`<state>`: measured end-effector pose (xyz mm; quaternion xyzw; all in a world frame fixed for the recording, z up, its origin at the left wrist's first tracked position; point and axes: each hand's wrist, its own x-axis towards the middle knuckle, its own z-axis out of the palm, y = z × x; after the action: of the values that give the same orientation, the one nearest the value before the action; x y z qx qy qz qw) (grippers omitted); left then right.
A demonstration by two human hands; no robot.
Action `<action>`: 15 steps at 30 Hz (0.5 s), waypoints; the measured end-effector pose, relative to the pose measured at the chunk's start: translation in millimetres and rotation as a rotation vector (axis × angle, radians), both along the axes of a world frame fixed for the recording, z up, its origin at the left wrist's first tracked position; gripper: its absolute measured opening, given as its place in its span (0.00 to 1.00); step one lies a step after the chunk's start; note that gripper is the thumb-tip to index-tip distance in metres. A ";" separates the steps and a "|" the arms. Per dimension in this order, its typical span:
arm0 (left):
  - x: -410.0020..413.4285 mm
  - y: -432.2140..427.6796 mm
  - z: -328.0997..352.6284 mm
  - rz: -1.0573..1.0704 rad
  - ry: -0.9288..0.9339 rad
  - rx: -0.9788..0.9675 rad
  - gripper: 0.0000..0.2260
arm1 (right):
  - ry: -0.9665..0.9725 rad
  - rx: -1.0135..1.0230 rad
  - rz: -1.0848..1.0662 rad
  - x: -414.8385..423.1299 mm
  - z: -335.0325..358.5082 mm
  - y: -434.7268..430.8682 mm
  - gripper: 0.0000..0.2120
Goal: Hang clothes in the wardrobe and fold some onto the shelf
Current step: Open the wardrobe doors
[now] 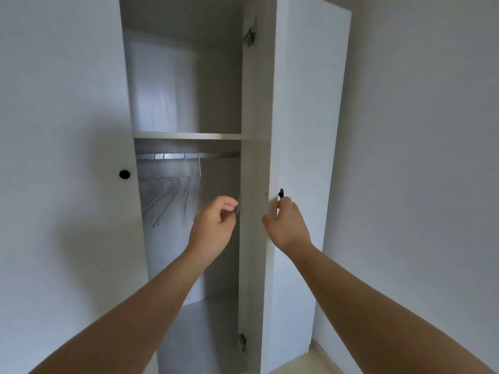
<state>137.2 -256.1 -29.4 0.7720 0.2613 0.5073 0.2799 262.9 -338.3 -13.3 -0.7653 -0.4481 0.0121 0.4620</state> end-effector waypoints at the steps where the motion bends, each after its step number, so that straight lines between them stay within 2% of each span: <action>1: 2.1 -4.0 1.4 -0.017 0.022 -0.014 0.13 | 0.020 -0.014 -0.016 1.1 0.6 -7.6 0.17; 4: 4.4 -9.1 1.2 -0.041 0.076 -0.035 0.11 | 0.023 -0.036 -0.081 1.6 -1.3 -21.6 0.23; 8: -2.5 -4.8 -4.9 -0.022 0.102 -0.060 0.11 | -0.209 -0.040 -0.039 -11.7 -3.9 -17.1 0.22; 15: -41.5 35.0 -8.7 0.138 0.165 -0.067 0.09 | -0.140 -0.042 0.186 -49.3 -8.5 40.1 0.17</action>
<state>95.7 -221.0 -38.1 0.7815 0.3529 0.4512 0.2473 213.6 -298.2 -21.8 -0.7290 -0.5479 0.0109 0.4103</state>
